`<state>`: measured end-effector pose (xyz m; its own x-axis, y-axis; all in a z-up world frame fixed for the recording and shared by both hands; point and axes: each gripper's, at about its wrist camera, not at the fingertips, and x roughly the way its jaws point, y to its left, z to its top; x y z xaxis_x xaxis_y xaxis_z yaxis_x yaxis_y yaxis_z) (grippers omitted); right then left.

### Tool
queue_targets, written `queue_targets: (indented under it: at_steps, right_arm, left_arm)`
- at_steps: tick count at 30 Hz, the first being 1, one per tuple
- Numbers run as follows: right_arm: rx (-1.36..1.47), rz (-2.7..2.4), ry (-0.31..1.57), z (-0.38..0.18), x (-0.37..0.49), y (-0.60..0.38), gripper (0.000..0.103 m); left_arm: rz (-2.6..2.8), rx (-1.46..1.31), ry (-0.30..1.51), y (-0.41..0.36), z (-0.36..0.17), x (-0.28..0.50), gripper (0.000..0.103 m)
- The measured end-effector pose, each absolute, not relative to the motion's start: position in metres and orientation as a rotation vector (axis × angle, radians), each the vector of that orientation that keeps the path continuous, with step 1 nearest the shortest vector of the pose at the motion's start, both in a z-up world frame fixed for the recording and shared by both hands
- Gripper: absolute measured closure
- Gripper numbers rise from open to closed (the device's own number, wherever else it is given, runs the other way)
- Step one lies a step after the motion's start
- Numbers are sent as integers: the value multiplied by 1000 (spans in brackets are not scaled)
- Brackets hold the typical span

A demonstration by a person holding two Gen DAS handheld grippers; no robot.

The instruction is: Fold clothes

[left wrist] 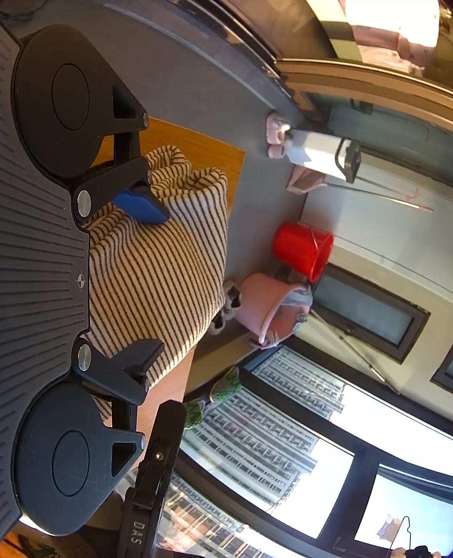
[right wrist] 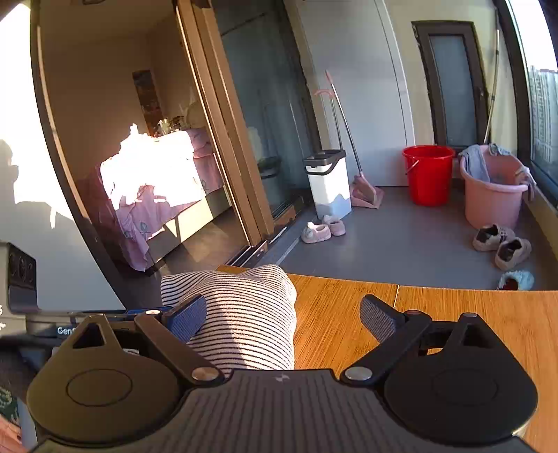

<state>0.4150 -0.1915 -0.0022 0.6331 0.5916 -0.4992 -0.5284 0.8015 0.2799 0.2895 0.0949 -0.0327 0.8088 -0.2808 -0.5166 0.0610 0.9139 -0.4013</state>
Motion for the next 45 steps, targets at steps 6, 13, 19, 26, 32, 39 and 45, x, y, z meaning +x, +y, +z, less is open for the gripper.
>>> queue_targets:
  at_steps: [6, 13, 19, 26, 32, 39, 45]
  right_arm:
    - [105, 613, 703, -38, 418, -191, 7]
    - [-131, 552, 594, -34, 390, -159, 1]
    - [-32, 588, 625, -27, 392, -172, 1]
    - [-63, 646, 613, -32, 368, -172, 0]
    - [-139, 576, 613, -43, 365, -162, 0]
    - [-121, 547, 613, -46, 376, -158, 0]
    - [7, 563, 547, -44, 355, -194, 0]
  left_arm:
    - [-217, -386, 596, 101, -36, 290, 25]
    - [-241, -426, 578, 108, -39, 297, 25]
    - [-155, -347, 595, 99, -30, 265, 13]
    - [-58, -255, 659, 90, -36, 250, 9]
    - [-48, -236, 649, 95, -47, 268, 0]
    - [-45, -245, 624, 101, -47, 284, 0]
    - [18, -316, 547, 91, -42, 221, 0]
